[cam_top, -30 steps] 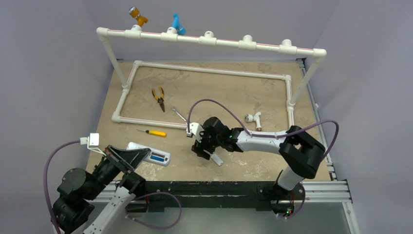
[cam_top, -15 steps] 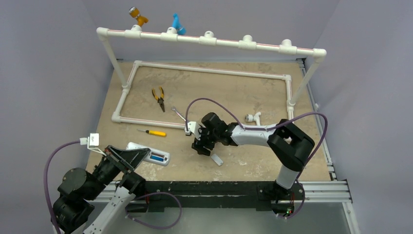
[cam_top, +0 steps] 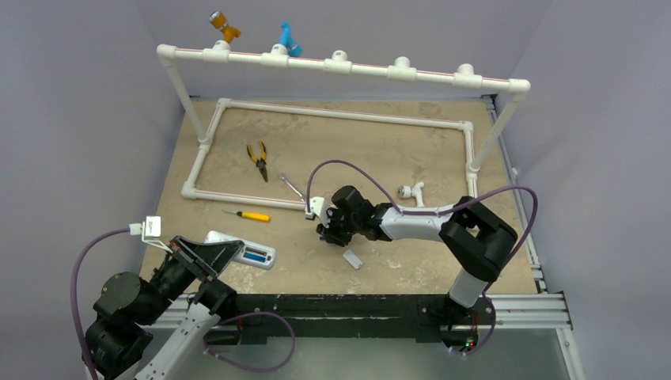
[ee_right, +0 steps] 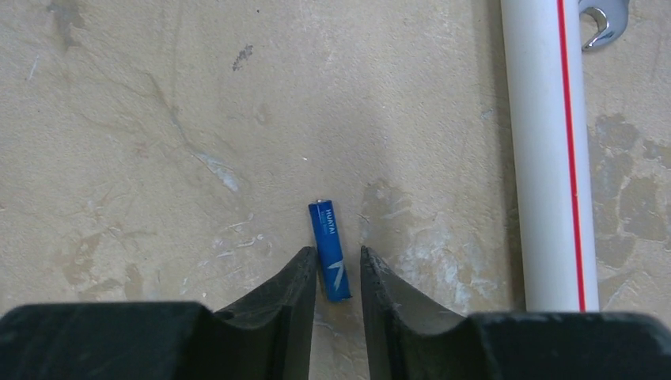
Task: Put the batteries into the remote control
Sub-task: Pick up the battery from the center of the board.
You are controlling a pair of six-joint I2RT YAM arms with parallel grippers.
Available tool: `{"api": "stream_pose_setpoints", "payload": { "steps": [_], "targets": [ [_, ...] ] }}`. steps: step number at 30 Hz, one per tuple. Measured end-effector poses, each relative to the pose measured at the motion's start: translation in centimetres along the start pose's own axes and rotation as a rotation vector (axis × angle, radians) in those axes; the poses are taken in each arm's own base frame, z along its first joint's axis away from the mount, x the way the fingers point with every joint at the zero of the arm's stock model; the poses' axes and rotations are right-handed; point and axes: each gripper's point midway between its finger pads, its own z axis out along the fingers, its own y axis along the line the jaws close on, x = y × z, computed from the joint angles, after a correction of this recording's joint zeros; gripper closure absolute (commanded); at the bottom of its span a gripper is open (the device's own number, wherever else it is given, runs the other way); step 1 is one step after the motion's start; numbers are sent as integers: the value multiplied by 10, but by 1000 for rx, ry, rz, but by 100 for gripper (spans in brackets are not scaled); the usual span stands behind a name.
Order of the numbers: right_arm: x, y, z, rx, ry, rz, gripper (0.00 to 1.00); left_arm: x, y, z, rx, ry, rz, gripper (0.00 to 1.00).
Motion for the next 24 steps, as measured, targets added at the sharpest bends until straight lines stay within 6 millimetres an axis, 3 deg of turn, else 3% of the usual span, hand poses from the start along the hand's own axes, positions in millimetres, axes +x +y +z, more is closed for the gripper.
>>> {"api": "stream_pose_setpoints", "payload": {
  "steps": [7, 14, 18, 24],
  "targets": [
    [1, 7, -2, -29, -15, 8, 100, 0, 0, 0, -2, -2, 0, 100],
    [12, 23, -24, -53, -15, 60, 100, -1, 1, 0, -5, -7, 0, 100],
    [-13, 32, -58, -52, -126, 57, 100, 0, 4, 2, -11, -6, -1, 100],
    [-72, 56, -143, -61, -479, -23, 100, 8, 15, 7, -30, 11, -3, 100]
  ]
}}
